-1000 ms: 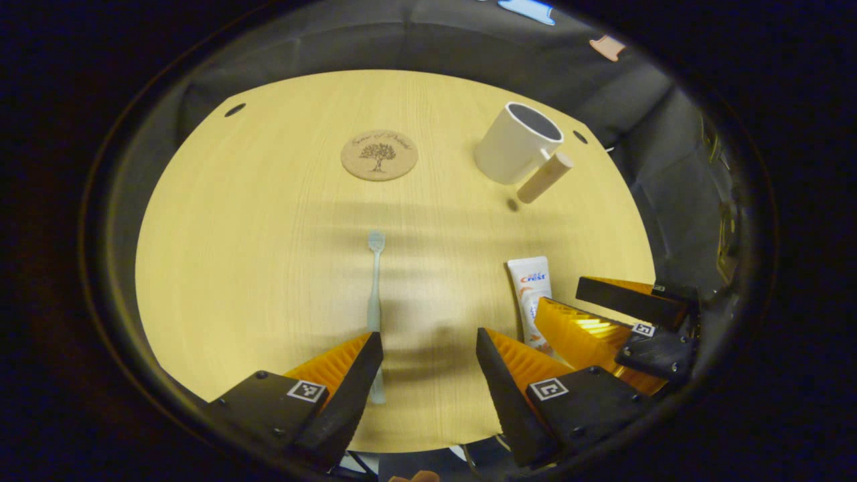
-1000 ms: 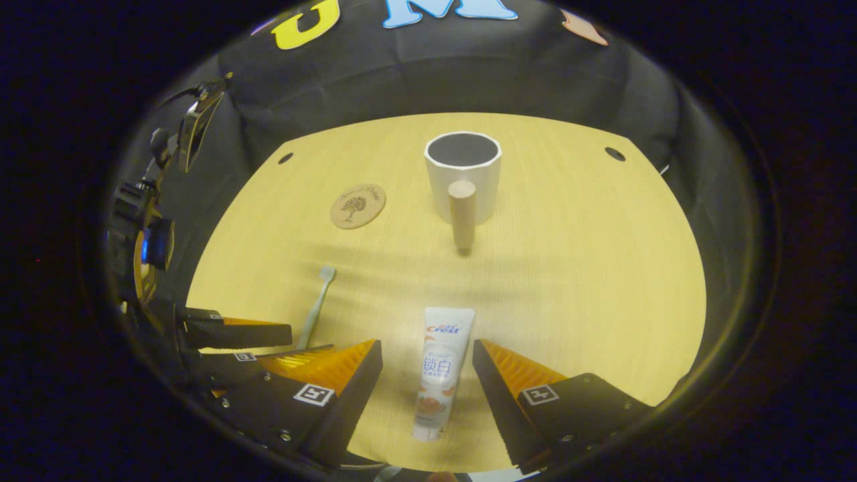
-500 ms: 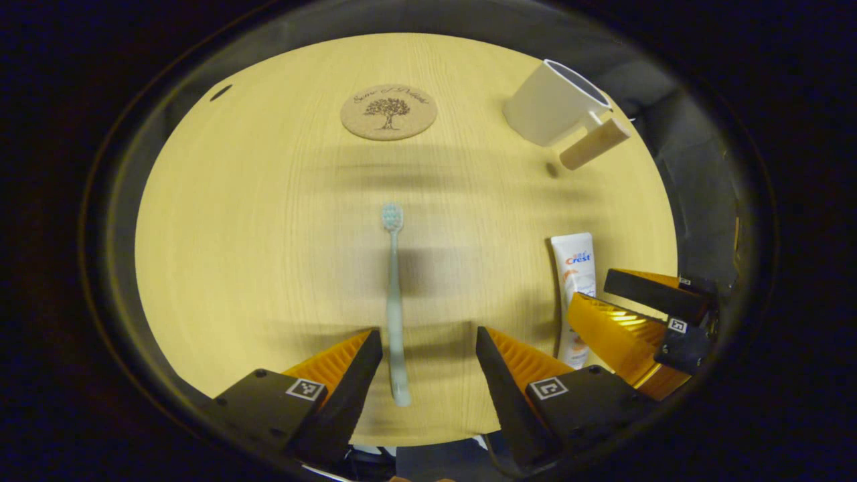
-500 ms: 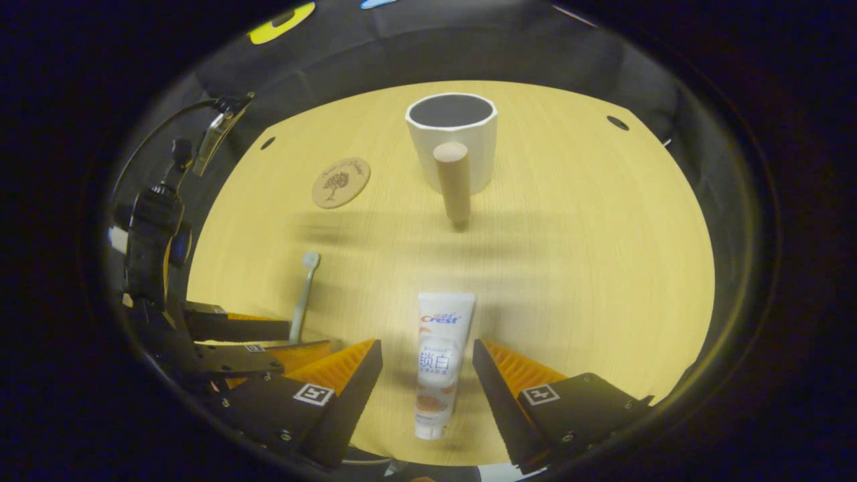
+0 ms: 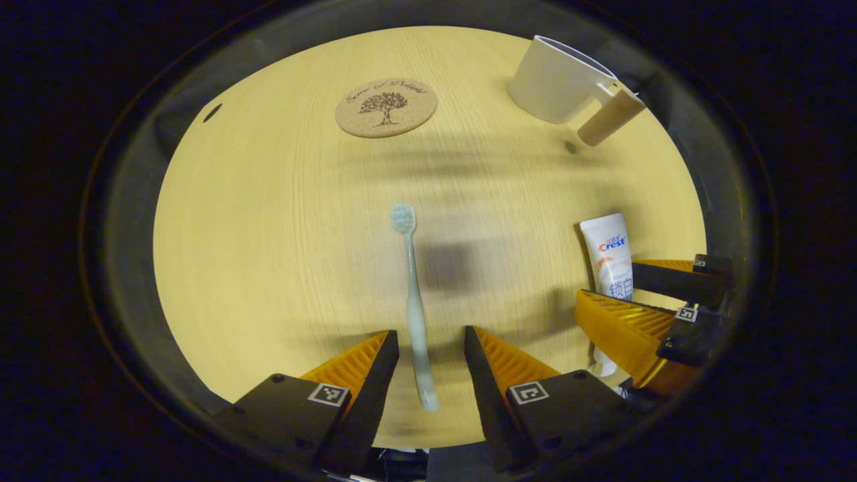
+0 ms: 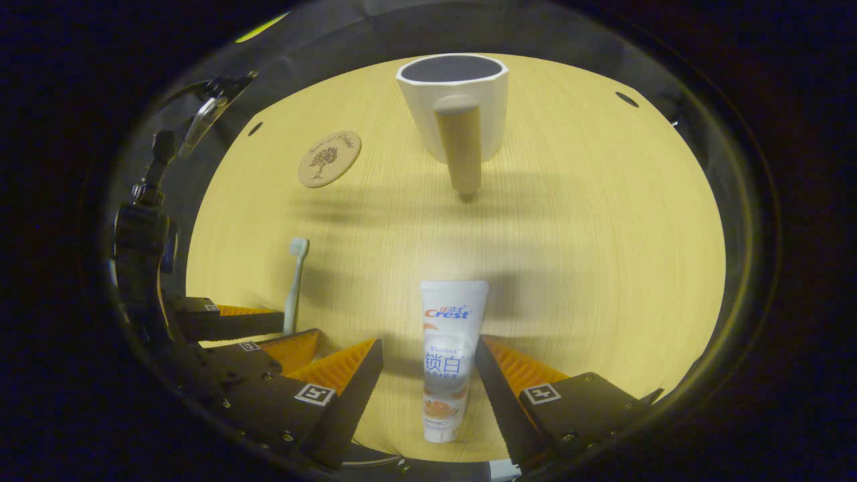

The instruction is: Put the toothbrush and toothpaste on the desktop into the cup, then pick up the cup and place it on the coaster on the desktop.

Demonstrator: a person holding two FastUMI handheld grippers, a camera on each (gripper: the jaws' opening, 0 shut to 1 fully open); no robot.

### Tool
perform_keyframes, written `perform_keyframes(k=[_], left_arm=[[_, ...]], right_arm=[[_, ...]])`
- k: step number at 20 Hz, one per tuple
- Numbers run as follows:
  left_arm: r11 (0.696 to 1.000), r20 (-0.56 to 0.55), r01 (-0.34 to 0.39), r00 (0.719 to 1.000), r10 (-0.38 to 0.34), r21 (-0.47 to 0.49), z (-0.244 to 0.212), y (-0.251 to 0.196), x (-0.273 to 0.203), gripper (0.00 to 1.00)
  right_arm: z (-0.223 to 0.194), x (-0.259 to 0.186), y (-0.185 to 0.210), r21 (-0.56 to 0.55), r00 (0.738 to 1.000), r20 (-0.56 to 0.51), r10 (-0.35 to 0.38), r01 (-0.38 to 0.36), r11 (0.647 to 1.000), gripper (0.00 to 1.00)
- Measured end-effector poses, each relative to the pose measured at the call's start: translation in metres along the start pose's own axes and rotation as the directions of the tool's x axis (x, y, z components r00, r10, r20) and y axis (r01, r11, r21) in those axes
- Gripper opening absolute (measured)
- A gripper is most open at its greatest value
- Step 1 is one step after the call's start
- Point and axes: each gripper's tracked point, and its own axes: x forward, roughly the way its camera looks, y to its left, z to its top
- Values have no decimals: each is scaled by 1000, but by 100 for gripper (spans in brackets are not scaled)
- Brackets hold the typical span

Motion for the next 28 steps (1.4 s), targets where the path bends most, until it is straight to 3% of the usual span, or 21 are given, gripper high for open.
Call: perform_keyframes(k=[2,3,5,6,8,9,11,12,13,15,16,22,28], left_arm=[[1000,16,-5,1000,5,-3,5,-3,1,65],[1000,17,-6,1000,6,3,6,-5,1,60],[1000,36,-8,999,7,8,11,-8,1,62],[1000,34,-10,999,9,16,12,-9,2,49],[999,56,1,998,-3,36,14,-12,-3,44],[1000,55,-2,999,1,21,11,-12,-1,24],[999,74,8,997,-11,44,13,-10,1,22],[999,83,10,996,-14,52,14,-11,-1,18],[998,88,7,996,-13,63,15,-11,0,15],[998,96,4,995,-10,67,14,-11,1,15],[998,101,4,995,-10,64,15,-11,0,15],[998,150,25,988,-33,54,15,-11,-1,15],[997,285,78,955,-80,15,17,-6,1,15]], right_arm=[[-2,6,-3,6,1000,-13,-11,11,1000,87],[-2,3,-5,10,1000,-14,-8,8,1000,76],[-1,4,-9,17,1000,-18,-22,22,1000,71],[-2,3,-11,23,999,-28,-20,21,1000,62],[-1,3,-10,32,1000,-27,-16,16,999,51],[-4,2,-11,26,999,-35,-16,17,1000,46],[-3,3,-10,34,999,-27,-17,18,999,46],[-3,3,-10,36,1000,-23,-16,17,999,40],[-4,3,-11,37,1000,-26,-14,15,999,40],[-3,3,-11,48,1000,-21,-13,14,999,41],[-3,3,-11,52,1000,-19,-9,10,999,35],[0,2,-10,59,999,26,27,-29,998,35],[2,-10,-2,-7,978,193,83,-83,996,35]])
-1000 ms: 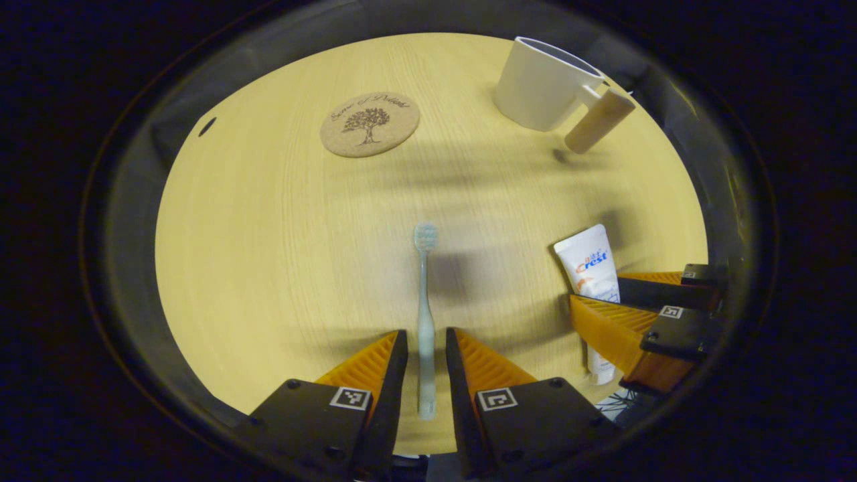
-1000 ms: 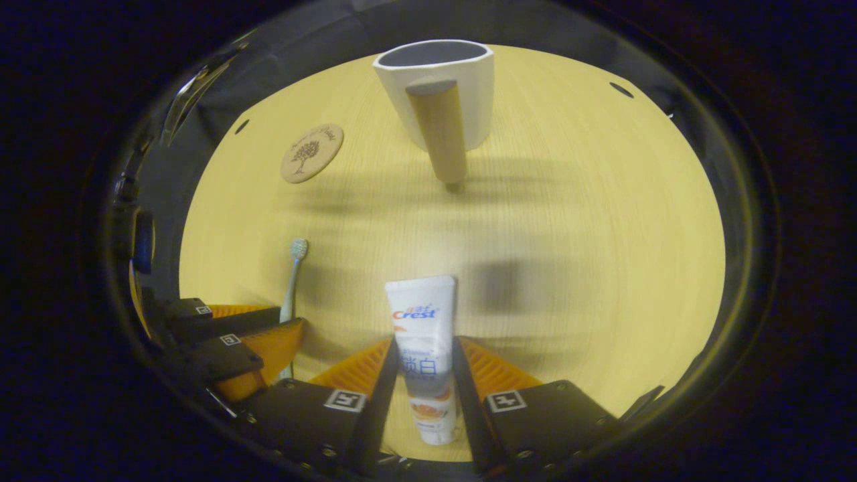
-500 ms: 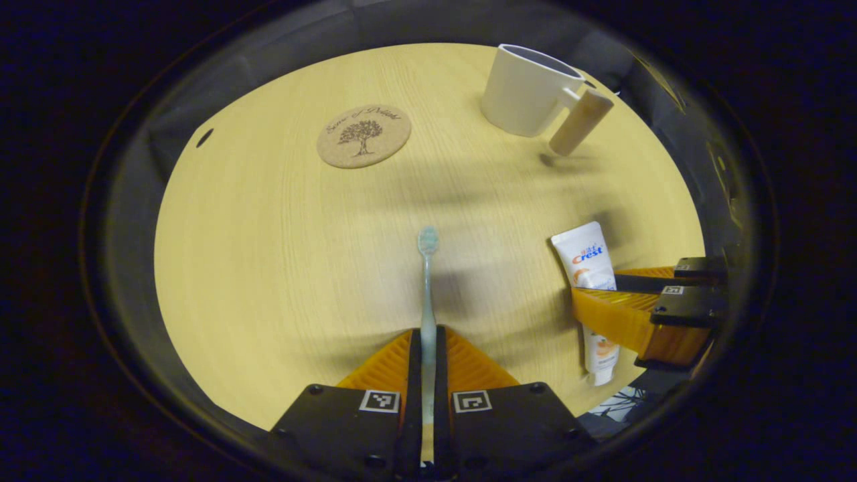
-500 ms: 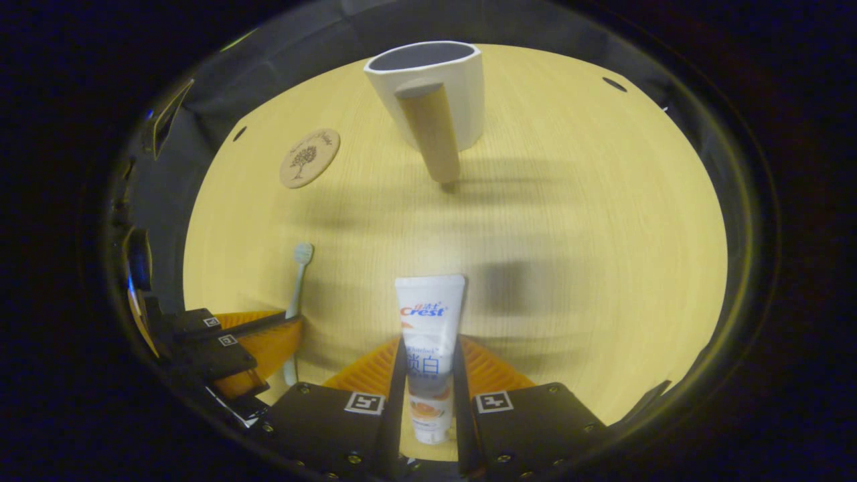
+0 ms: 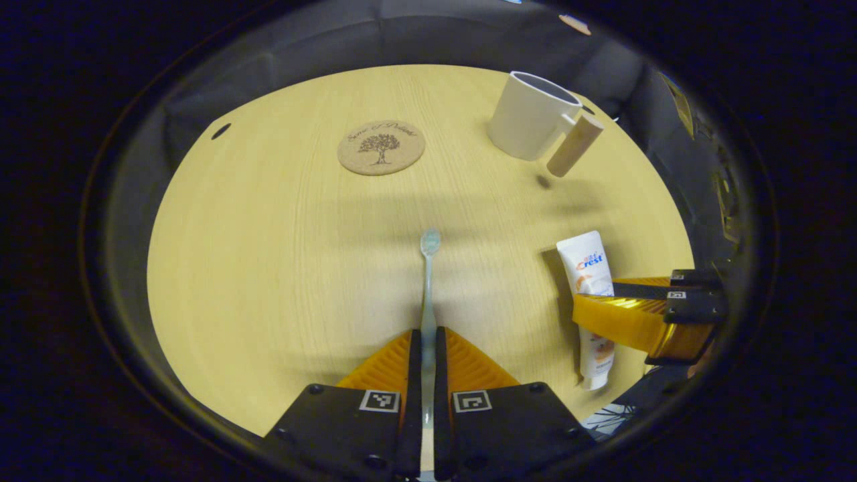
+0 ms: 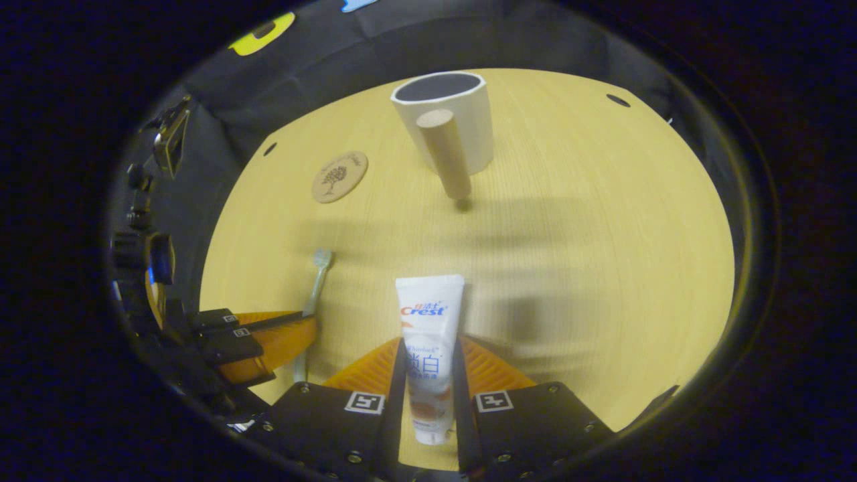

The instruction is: Put the toothbrush and toothpaste on the desktop into the cup, then pick up the cup and place it on the coaster on the desktop.

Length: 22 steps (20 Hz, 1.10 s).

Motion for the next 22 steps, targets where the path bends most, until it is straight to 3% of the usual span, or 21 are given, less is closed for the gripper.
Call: perform_keyframes(k=[4,9,17,22], left_arm=[[998,114,53,992,-51,-17,-7,-2,-10,15],[997,249,75,966,-67,-23,-5,3,-27,15],[997,397,73,915,-74,18,17,9,-55,15],[996,485,71,870,-85,49,53,6,-69,15]], right_arm=[[1,-20,8,-46,983,185,12,-4,999,34],[6,-40,9,-71,928,372,-6,35,997,34],[23,-70,25,-93,856,517,0,56,994,34],[64,-76,42,-92,819,574,12,50,994,34]])
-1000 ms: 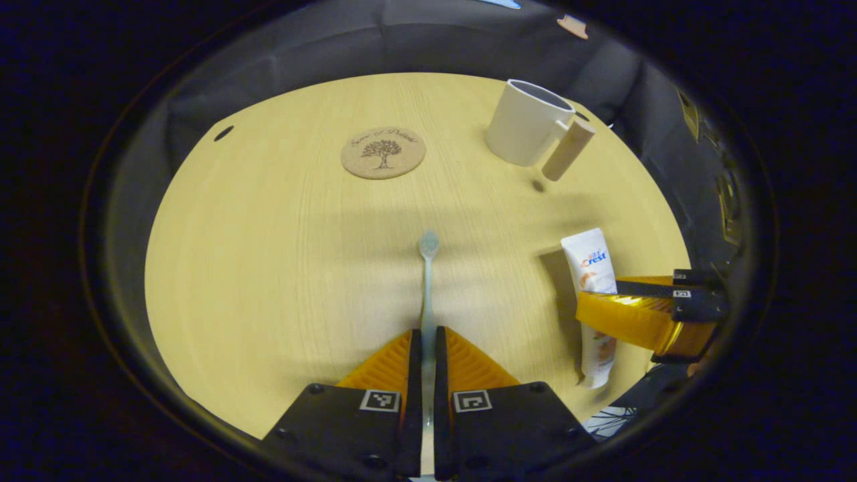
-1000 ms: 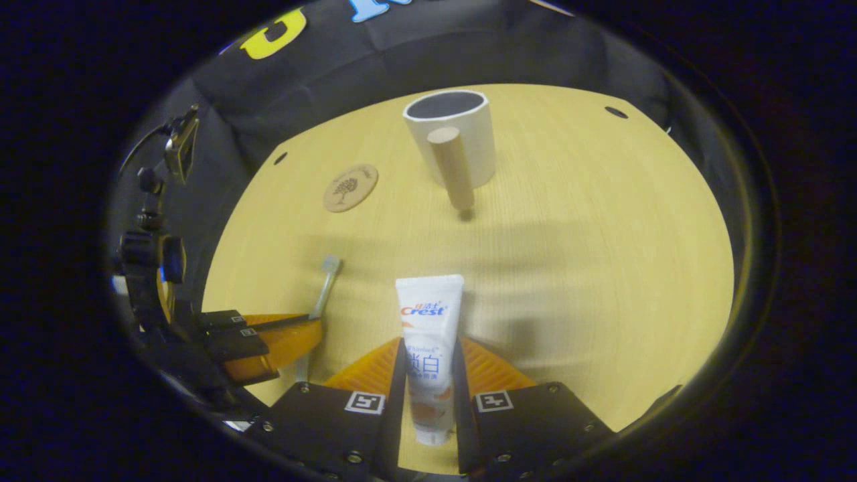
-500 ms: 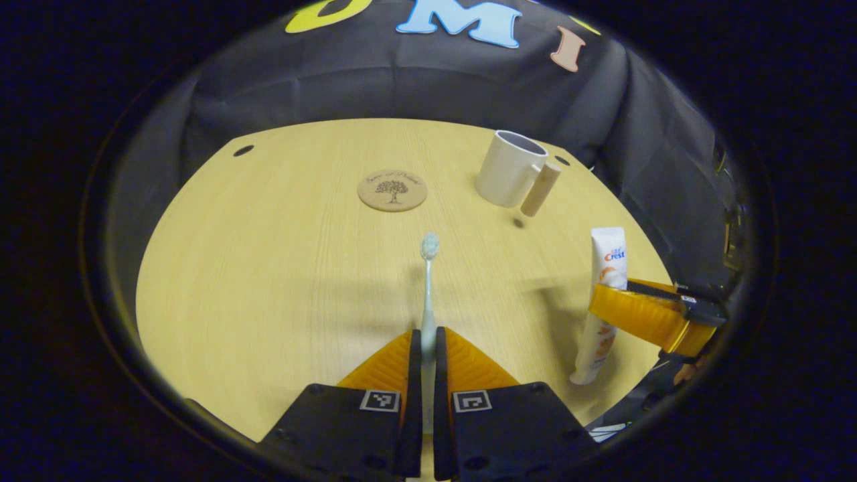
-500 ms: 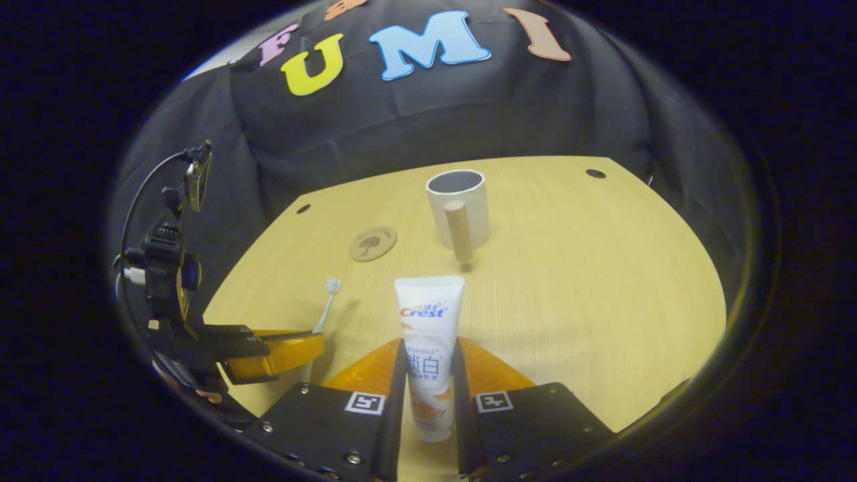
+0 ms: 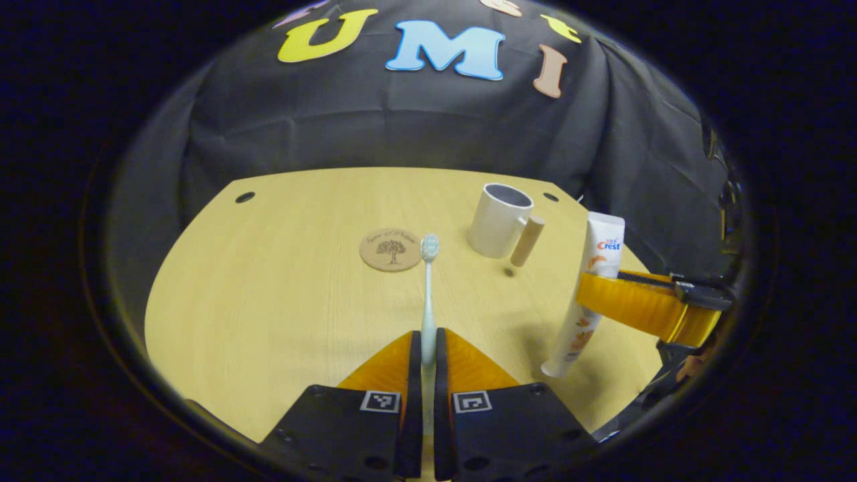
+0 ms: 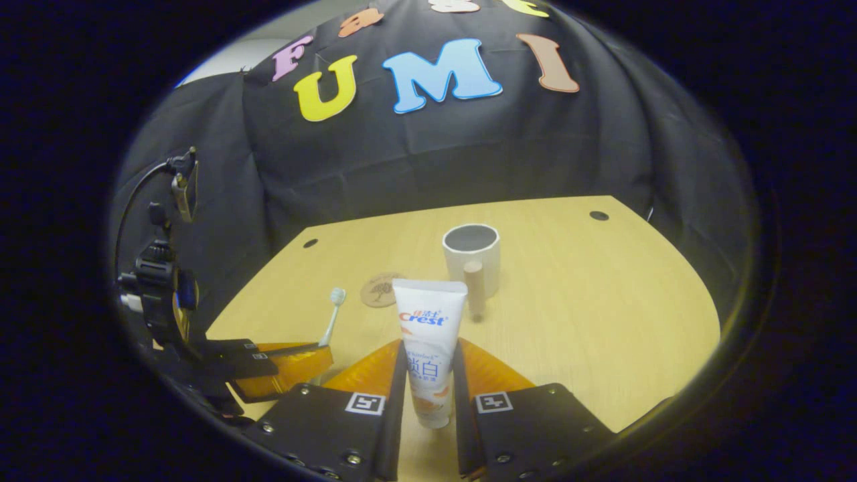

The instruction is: Put the toothbrush and toothpaste on the desktop into the cup, then pick up the cup and place it on the coaster on the desktop.

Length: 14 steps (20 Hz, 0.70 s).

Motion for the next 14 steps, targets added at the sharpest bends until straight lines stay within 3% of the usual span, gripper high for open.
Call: perform_keyframes(k=[10,14], left_arm=[[1000,181,-1,983,-1,14,76,6,14,15],[1000,275,5,961,-9,15,106,6,13,15]], right_arm=[[96,21,-1,-36,983,185,13,-6,999,34],[140,35,-4,-35,959,281,17,-7,999,35]])
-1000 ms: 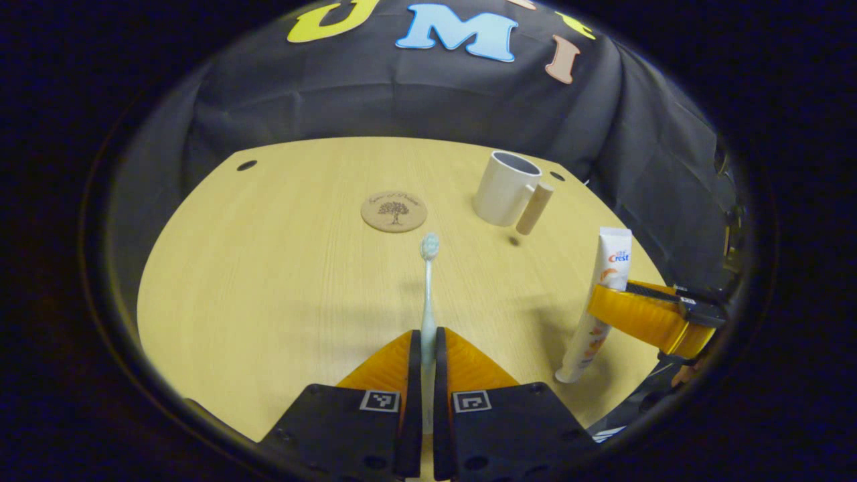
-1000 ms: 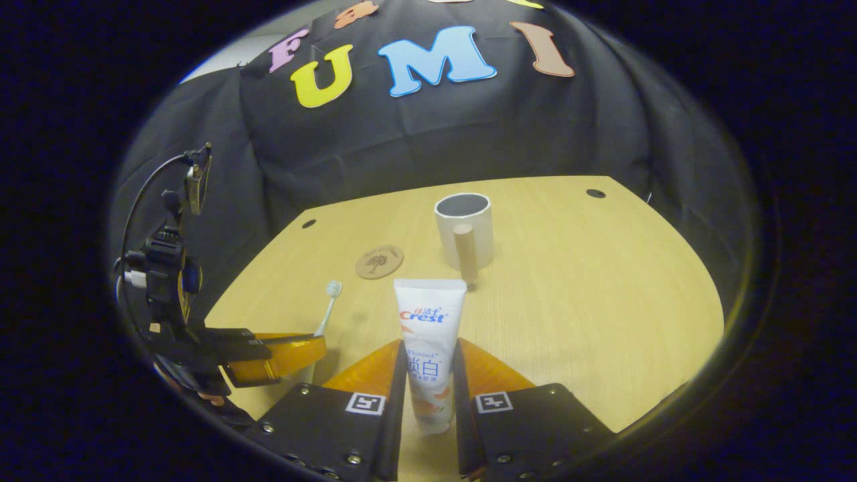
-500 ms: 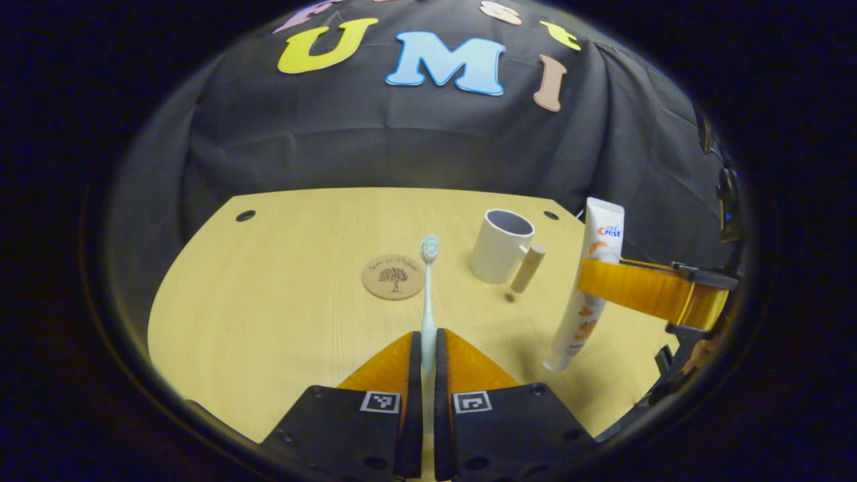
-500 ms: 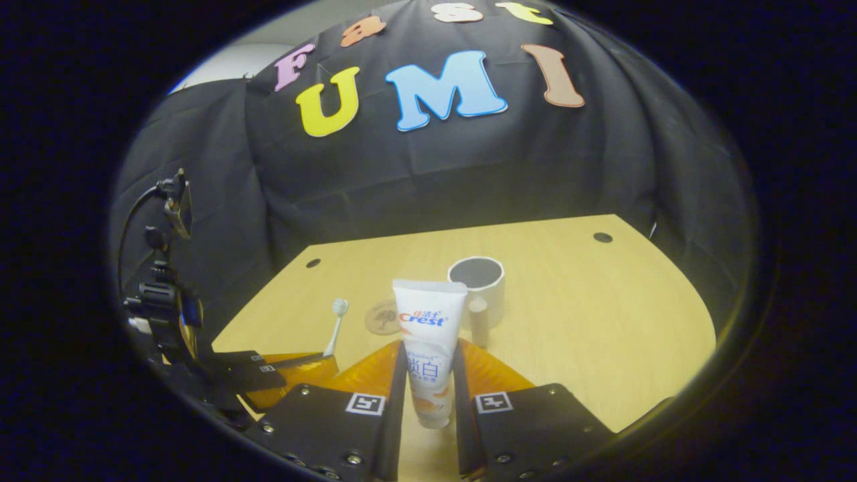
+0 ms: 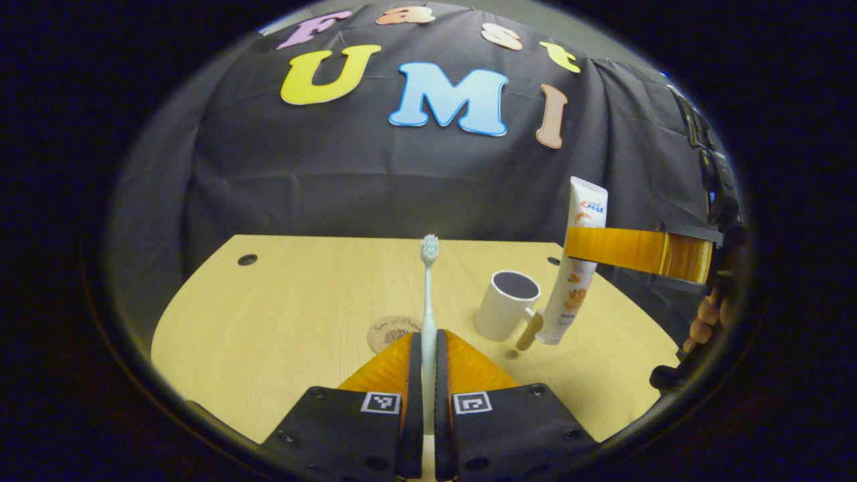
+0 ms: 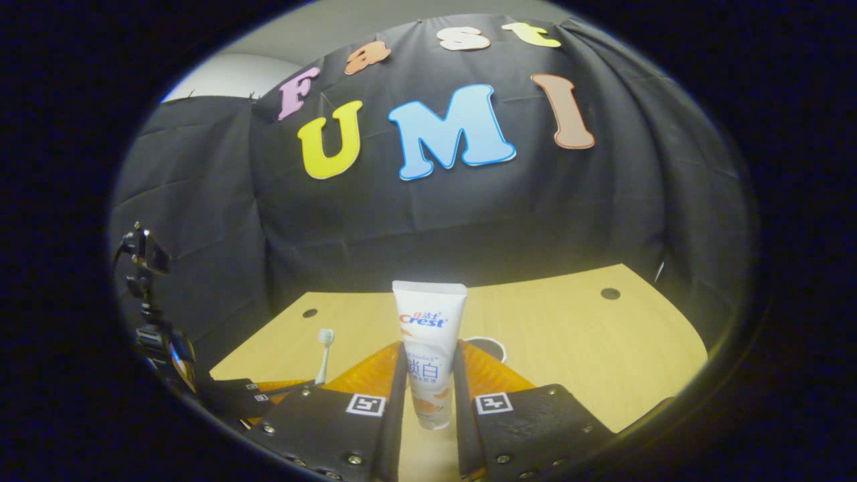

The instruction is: Put the toothbrush and toothpaste on the desktop into the cup, then pick up the cup and place it on the coaster on the desktop.

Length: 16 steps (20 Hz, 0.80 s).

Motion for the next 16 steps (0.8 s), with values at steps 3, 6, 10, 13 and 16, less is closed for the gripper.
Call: perform_keyframes(k=[3,6,10,13,16], left_arm=[[1000,59,12,998,-10,-25,17,-6,3,14],[999,109,14,994,-11,-32,34,-9,7,15],[1000,154,2,988,2,-22,46,-11,9,17],[999,174,-18,984,22,-27,52,-10,14,14],[999,173,-46,984,49,-23,53,-9,18,14]], right_arm=[[28,18,-11,3,996,90,-27,27,1000,34],[43,40,-25,4,986,154,-57,57,998,34],[22,69,-43,-29,990,114,-88,92,995,35],[-1,87,-50,-78,994,63,-94,99,992,34],[-28,102,-53,-106,996,-10,-83,82,991,34]])
